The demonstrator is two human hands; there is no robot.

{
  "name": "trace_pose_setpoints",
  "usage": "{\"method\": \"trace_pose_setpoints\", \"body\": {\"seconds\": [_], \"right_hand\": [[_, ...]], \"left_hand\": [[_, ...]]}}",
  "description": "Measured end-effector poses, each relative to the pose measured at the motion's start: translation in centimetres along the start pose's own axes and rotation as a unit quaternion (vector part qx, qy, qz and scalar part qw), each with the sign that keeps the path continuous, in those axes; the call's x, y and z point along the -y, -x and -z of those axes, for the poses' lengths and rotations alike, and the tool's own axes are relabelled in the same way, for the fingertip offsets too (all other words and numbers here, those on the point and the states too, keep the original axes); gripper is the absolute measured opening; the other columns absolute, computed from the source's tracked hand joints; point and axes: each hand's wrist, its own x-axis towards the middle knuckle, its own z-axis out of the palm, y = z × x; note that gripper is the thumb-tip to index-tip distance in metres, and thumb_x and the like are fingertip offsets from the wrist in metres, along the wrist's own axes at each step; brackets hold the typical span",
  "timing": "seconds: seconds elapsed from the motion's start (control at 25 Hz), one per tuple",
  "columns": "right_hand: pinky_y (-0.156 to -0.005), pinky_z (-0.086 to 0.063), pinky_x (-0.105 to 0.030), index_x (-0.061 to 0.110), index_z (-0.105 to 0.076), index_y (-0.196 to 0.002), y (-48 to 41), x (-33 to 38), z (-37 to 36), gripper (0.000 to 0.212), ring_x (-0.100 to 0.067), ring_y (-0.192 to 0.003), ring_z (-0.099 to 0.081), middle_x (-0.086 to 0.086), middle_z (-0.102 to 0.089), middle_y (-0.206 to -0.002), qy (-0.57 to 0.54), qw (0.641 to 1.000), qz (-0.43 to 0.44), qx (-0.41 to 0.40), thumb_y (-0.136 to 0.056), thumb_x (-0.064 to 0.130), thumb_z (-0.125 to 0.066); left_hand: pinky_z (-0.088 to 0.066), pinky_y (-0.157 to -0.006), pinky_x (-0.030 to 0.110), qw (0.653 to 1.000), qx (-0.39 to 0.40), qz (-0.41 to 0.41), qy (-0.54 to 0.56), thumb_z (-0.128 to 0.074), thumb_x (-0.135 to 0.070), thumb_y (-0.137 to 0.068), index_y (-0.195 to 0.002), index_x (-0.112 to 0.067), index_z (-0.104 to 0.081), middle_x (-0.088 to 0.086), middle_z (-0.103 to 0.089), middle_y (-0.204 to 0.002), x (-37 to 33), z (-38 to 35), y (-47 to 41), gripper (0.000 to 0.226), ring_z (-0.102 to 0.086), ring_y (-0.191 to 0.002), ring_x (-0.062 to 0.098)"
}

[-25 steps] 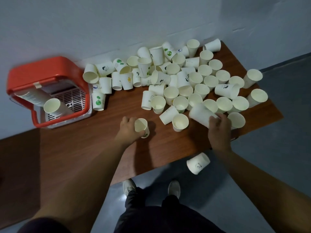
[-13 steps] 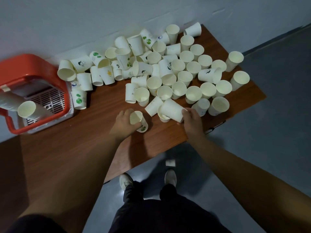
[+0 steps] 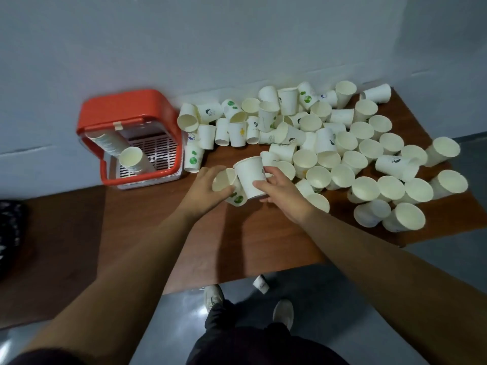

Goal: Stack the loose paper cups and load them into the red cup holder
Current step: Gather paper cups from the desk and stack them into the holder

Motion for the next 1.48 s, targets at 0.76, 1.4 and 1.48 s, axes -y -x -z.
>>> {"method": "trace_pose_setpoints", "body": {"seconds": [0.76,1.4,1.48], "right_hand": [[-0.079,-0.047,-0.013,0.028,-0.034,-0.142,-14.8,9.5,-24.3,0.070,-0.012,-0.112,-0.054,0.010,-0.049,-0.125,0.115,0.986,0.120,-0.019,-0.085,0.019,-0.073],[-0.091,-0.054,-0.039,0.024,-0.038,-0.133,-19.4,7.8,-28.4,0.075,-0.011,-0.110,-0.055,0.003,-0.054,-0.122,0.220,0.964,0.146,-0.036,-0.071,0.023,-0.080],[-0.091,-0.054,-0.039,0.026,-0.038,-0.131,-19.6,7.5,-29.1,0.073,-0.013,-0.113,-0.054,0.004,-0.054,-0.122,0.231,0.959,0.161,-0.023,-0.071,0.025,-0.079]], "left_hand": [[-0.033,-0.106,0.026,0.978,-0.195,0.073,0.012,-0.076,-0.036,-0.082,-0.142,-0.021,-0.042,0.005,-0.042,-0.140,19.2,21.2,-6.2,0.070,-0.041,-0.131,0.019],[-0.039,-0.109,0.040,0.998,0.005,0.058,-0.012,-0.081,-0.040,-0.077,-0.150,-0.020,-0.036,0.007,-0.040,-0.146,24.9,20.0,-10.1,0.089,-0.042,-0.133,0.025],[-0.036,-0.110,0.037,0.998,-0.005,0.058,0.022,-0.073,-0.029,-0.086,-0.151,-0.019,-0.035,0.005,-0.040,-0.151,25.3,21.1,-9.6,0.077,-0.040,-0.136,0.020]]}}
